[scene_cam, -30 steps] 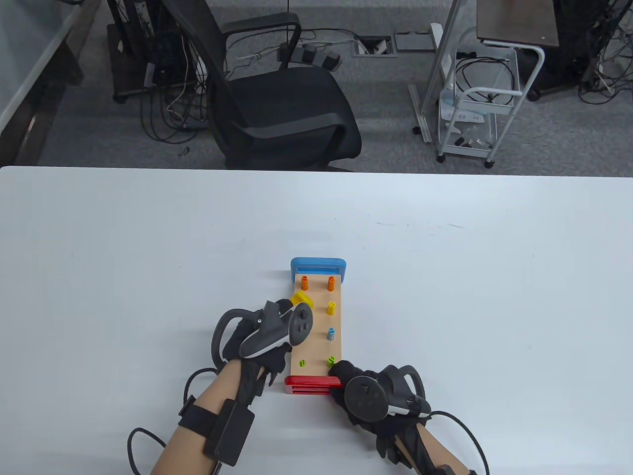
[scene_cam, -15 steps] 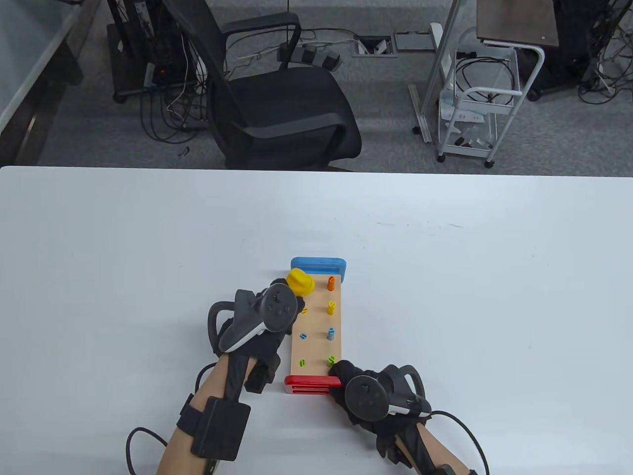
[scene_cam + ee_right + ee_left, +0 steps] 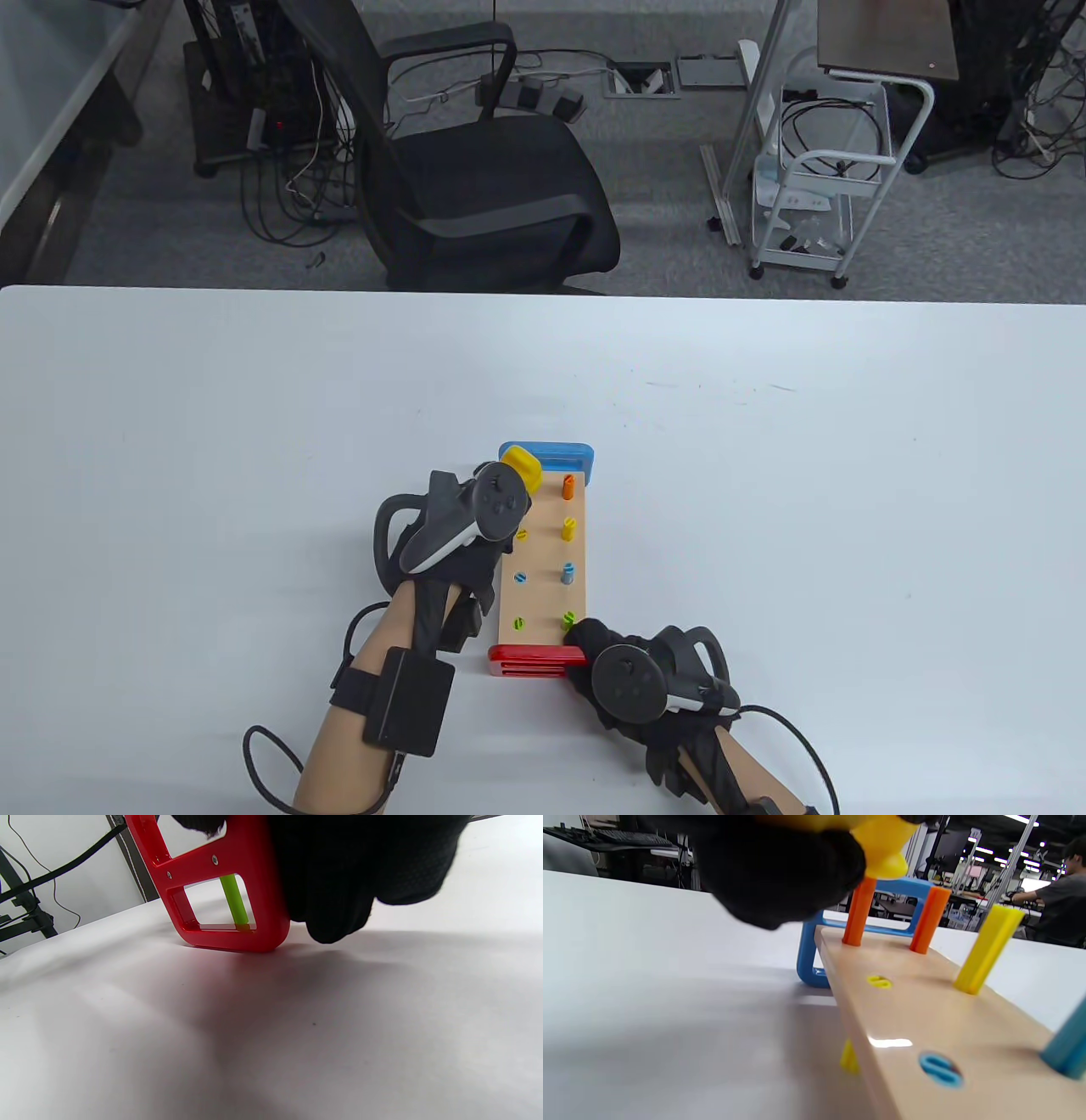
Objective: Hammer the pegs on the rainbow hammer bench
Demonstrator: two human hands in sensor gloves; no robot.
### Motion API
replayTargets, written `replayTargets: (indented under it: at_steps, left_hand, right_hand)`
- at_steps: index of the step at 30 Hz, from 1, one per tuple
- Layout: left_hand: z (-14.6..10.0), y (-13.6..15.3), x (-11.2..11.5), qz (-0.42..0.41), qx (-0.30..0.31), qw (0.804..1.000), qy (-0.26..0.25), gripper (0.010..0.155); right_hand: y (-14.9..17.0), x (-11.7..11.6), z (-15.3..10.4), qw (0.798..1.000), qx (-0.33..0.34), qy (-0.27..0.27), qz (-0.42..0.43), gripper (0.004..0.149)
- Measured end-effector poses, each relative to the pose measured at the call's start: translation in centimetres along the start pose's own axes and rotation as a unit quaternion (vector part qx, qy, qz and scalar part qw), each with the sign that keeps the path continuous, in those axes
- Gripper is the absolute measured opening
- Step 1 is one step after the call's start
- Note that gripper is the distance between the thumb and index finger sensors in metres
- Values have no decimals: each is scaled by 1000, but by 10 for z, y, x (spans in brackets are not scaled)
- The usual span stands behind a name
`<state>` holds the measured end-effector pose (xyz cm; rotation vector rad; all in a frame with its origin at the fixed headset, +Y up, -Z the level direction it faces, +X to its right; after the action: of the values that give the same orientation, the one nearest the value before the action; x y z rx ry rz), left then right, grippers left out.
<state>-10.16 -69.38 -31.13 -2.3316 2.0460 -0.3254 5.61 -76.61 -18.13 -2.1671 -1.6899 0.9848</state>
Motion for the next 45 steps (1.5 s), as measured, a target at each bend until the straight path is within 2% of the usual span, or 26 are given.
replayTargets:
  at_steps: [4, 6, 8, 10, 11, 12, 13, 14, 15, 16, 17, 18, 23, 26, 28, 29, 30, 31, 32, 33, 34, 35, 36, 38, 40, 45]
  left_hand:
    - [-1, -5, -5, 42, -6, 999, 12, 67]
    - [-1, -6, -21, 81, -19, 997, 6, 67]
    - [-11, -1, -53, -15, 0, 993, -119, 68]
    - [-18, 4, -60, -145, 7, 976, -160, 68]
    - [-17, 3, -56, -158, 13, 975, -155, 69]
    - [-12, -1, -43, -108, 6, 986, -125, 69]
    - [-3, -4, -19, 7, -15, 999, -49, 68]
    - [4, -4, 5, 97, -21, 994, 42, 67]
    - [-1, -4, 1, 129, -16, 991, 36, 67]
    - [-4, -3, -6, 84, -23, 995, -44, 67]
    - [3, -3, -1, 18, -8, 999, -33, 67]
    - [3, 0, 3, 23, -22, 999, 21, 67]
    - [0, 2, 2, 28, -16, 999, -7, 67]
    - [1, -2, -11, 76, -28, 996, 21, 67]
    - [-6, -4, -36, 58, -14, 996, -73, 68]
    - [-11, -4, -47, -1, -4, 991, -130, 68]
    - [-13, -4, -48, -40, 1, 988, -148, 68]
    - [-12, -5, -42, -73, 9, 986, -147, 68]
    - [-6, -8, -29, -51, 12, 992, -112, 68]
    - [6, -8, 3, 55, -12, 998, 23, 68]
    - [2, -5, 13, 155, -45, 980, 112, 66]
    - [3, -10, 14, 135, -15, 989, 61, 66]
    - [1, -12, 9, 78, -3, 996, -41, 66]
    - [4, -11, 17, 73, -11, 996, 46, 66]
    - [4, -12, 15, 56, -3, 998, 4, 66]
    - [4, -9, 13, 58, -7, 998, 19, 67]
  right_hand:
    - [0, 0, 0, 1000, 0, 0, 0, 52]
    - [0, 0, 0, 1000, 0, 0, 0, 52]
    - [0, 0, 0, 1000, 1, -1, 1, 52]
    - [0, 0, 0, 1000, 1, 0, 0, 52]
    - [0, 0, 0, 1000, 1, 0, 0, 52]
    - [0, 0, 0, 1000, 1, 0, 1, 52]
    - [0, 0, 0, 1000, 1, 0, 1, 52]
    - [0, 0, 0, 1000, 2, -1, 2, 52]
    - [0, 0, 1, 1000, 2, -3, 1, 52]
    - [0, 0, 0, 1000, 3, -3, 1, 52]
    - [0, 0, 0, 1000, 3, -3, 1, 52]
    - [0, 0, 0, 1000, 3, -1, 1, 52]
    - [0, 0, 1, 1000, 4, -2, 2, 52]
    - [0, 0, 1, 1000, 4, -2, 2, 52]
    - [0, 0, 1, 1000, 4, -1, 1, 52]
    - [0, 0, 1, 1000, 4, -2, 2, 52]
    - [0, 0, 1, 1000, 4, -2, 3, 52]
    - [0, 0, 1, 1000, 4, -1, 2, 52]
    - [0, 0, 1, 1000, 4, -2, 2, 52]
    - [-1, 0, 1, 1000, 4, -2, 3, 52]
    - [-1, 0, 1, 1000, 4, -1, 3, 52]
    - [-1, 0, 1, 1000, 4, -2, 3, 52]
    - [-1, 0, 1, 1000, 4, -3, 3, 52]
    - [-1, 1, 1, 1000, 4, -2, 3, 52]
    - [-1, 1, 1, 1000, 4, -2, 2, 52]
    - [-1, 1, 1, 1000, 5, -2, 3, 52]
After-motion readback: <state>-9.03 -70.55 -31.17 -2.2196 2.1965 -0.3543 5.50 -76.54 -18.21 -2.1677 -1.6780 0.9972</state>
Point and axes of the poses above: the tracker on the back of each hand, its own y axis roughly to the little-finger side, its own z axis roughly from the wrist to the fingertips, x = y × z, the point moved 4 cm from there along z, roughly from the wrist to the fingertips, and after that the axes turned 2 degrees about -y, right-handed, at the moved point
